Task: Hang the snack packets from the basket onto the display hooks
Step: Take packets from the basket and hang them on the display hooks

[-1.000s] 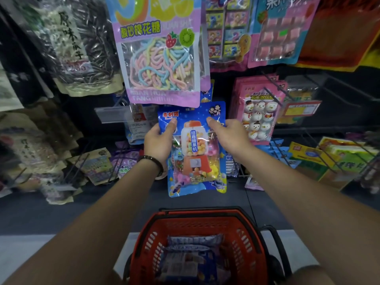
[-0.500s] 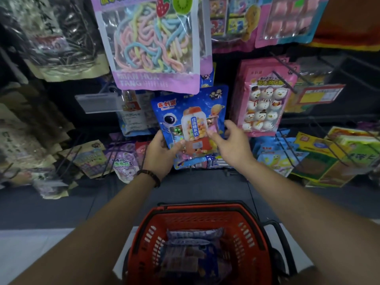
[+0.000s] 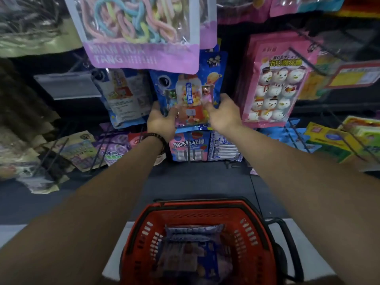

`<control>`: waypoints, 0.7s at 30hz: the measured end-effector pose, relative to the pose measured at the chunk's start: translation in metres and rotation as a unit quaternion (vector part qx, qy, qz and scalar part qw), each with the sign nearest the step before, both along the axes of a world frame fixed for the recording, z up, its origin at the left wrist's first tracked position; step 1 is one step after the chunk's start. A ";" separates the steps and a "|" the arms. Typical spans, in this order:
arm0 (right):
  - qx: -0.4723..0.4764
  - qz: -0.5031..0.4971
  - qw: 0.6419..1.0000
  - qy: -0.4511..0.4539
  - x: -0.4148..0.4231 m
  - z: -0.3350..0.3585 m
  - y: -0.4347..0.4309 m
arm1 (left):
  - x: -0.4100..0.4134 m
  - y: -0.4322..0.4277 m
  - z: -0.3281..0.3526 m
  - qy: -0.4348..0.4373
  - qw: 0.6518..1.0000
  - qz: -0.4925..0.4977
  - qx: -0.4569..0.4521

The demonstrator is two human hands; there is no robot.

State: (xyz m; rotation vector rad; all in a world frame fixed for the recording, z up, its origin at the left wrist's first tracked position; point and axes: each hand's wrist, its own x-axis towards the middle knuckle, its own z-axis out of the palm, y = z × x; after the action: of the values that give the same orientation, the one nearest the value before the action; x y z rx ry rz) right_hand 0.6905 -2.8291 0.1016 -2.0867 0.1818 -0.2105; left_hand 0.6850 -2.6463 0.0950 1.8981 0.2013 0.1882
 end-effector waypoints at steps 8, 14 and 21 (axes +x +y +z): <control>-0.035 0.025 0.999 0.030 -0.030 0.000 -0.007 | -0.024 0.004 -0.011 0.016 0.999 0.041 0.004; -0.071 0.052 0.996 0.016 -0.120 -0.036 -0.016 | -0.125 0.025 -0.033 -0.058 0.985 -0.071 0.145; -0.005 0.028 0.988 0.151 -0.240 -0.145 -0.012 | -0.254 0.055 -0.126 -0.015 0.920 -0.263 0.289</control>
State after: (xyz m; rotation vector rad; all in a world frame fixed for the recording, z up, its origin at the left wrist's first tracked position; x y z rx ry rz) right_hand 0.4501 -2.8410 -0.0438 -2.1225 0.3044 0.1399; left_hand 0.4312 -2.5911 -0.0314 2.4554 -0.4370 -0.1070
